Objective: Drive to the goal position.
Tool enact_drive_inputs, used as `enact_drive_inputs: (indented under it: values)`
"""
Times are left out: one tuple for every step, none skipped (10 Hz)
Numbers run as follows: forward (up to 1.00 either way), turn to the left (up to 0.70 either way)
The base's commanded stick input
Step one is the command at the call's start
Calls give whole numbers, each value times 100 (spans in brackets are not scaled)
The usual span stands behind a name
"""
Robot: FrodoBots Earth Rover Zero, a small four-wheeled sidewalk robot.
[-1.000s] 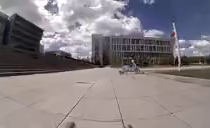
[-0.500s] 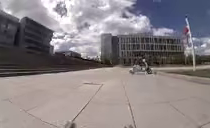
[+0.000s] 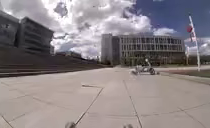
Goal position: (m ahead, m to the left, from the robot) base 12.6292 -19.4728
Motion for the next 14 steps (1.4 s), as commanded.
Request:
enact_drive_inputs:
  values:
    - [70,0]
    - [70,0]
    - [70,0]
    - [70,0]
    - [70,0]
    - [70,0]
    - [70,0]
    - [70,0]
    - [70,35]
    - [70,35]
    - [70,35]
    - [70,21]
    - [70,5]
    - [70,0]
